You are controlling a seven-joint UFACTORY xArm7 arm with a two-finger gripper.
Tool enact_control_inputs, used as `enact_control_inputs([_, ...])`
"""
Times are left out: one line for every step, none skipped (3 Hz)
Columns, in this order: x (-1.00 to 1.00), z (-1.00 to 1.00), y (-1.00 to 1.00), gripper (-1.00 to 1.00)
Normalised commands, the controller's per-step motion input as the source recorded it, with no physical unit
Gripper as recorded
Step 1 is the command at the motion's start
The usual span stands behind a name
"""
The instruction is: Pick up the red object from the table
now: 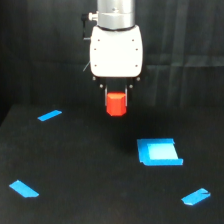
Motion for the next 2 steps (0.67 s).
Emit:
enact_control_inputs([-0.03,0.06,-0.07,-1.0])
enact_control_inputs([-0.01,0.05,-0.03,-0.91])
